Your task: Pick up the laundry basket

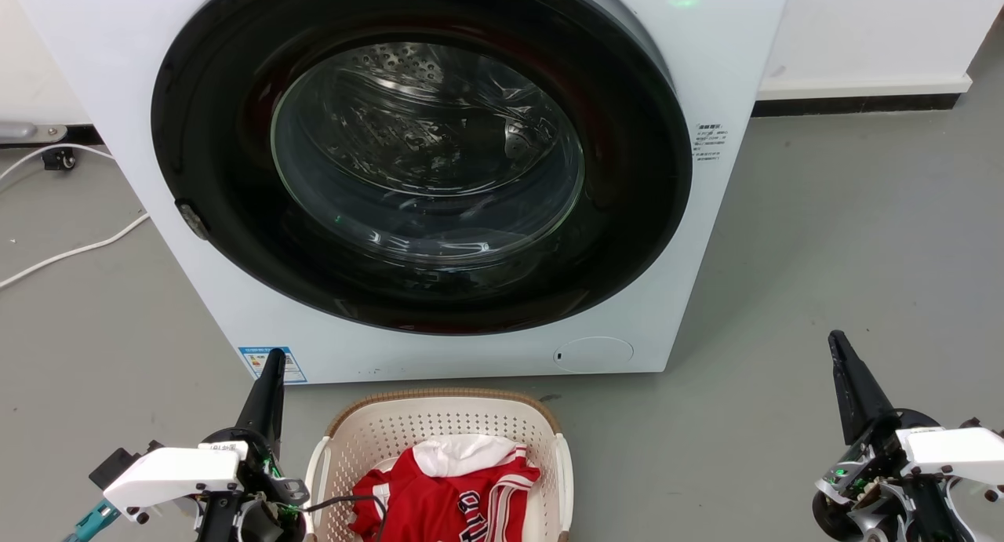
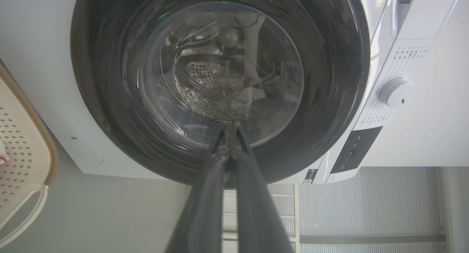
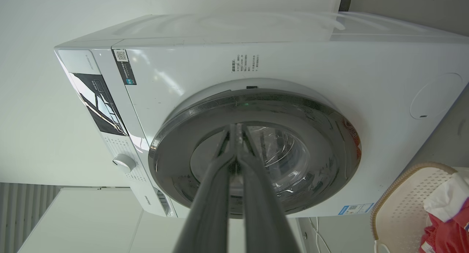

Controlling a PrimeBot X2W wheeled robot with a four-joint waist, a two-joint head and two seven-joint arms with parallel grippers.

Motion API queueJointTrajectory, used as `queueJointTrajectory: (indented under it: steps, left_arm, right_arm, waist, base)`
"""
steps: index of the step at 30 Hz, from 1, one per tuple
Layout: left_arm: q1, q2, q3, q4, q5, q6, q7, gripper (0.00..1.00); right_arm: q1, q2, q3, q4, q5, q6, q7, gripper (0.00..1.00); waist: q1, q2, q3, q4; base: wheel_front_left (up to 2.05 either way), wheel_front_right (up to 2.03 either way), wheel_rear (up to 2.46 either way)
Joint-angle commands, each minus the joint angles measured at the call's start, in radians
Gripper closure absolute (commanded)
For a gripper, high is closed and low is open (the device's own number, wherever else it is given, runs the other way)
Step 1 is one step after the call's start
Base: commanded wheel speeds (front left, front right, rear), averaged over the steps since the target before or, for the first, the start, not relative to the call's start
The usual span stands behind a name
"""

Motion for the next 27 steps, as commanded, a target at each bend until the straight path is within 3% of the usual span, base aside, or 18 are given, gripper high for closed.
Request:
queueJointTrajectory:
  steps: [1, 26, 27]
  left_arm:
    - [-0.009, -0.001, 0.002, 0.000, -0.002, -0.005, 0.002, 1.00]
    - [-0.009, -0.001, 0.002, 0.000, -0.002, -0.005, 0.002, 1.00]
    - [0.000, 0.000, 0.000, 0.000, 0.000, 0.000, 0.000, 0.00]
  right_arm:
    - [-0.013, 0.003, -0.001, 0.001, -0.006, 0.000, 0.002, 1.00]
    - [-0.013, 0.003, -0.001, 0.001, -0.006, 0.000, 0.002, 1.00]
    - [0.000, 0.000, 0.000, 0.000, 0.000, 0.000, 0.000, 0.00]
  waist:
    - [-0.0001, 0.0000, 0.000, 0.000]
    - [-0.0001, 0.0000, 0.000, 0.000]
    - [0.0000, 0.0000, 0.000, 0.000]
  base:
    - [0.00, 0.00, 0.00]
    - [0.00, 0.00, 0.00]
    - [0.00, 0.00, 0.00]
